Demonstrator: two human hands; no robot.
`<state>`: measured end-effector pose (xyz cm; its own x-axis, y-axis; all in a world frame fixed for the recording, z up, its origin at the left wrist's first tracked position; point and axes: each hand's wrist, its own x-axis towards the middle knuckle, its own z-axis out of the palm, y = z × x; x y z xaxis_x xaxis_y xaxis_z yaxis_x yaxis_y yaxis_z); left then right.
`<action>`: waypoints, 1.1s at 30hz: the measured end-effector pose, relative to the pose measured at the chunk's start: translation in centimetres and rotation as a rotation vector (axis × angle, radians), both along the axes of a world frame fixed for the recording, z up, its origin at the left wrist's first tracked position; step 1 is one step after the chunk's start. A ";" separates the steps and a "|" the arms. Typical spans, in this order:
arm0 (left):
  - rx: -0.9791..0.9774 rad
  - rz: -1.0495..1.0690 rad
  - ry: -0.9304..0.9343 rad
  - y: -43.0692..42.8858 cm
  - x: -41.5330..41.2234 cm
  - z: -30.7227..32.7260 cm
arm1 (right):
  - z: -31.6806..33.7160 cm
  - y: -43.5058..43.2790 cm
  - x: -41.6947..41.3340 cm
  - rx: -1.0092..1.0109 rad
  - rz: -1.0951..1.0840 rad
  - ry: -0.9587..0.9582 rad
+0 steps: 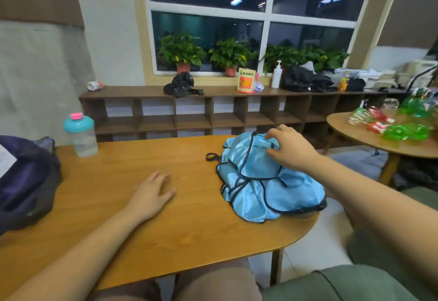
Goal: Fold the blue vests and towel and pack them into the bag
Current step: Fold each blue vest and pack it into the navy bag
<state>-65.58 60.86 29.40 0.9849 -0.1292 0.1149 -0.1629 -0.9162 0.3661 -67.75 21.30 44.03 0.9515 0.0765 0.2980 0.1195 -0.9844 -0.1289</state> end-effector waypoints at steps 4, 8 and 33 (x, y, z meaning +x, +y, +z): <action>0.043 0.028 0.003 -0.3 -0.3 -0.8 | -0.7 -1.3 0.9 0.003 -0.063 0.138; 0.083 0.014 0.018 0.0 0.1 -1.1 | -1.1 -1.1 1.7 0.008 -0.074 0.170; -0.102 0.029 -0.048 1.2 0.1 -2.2 | 8.2 5.0 6.1 -0.033 0.123 -0.381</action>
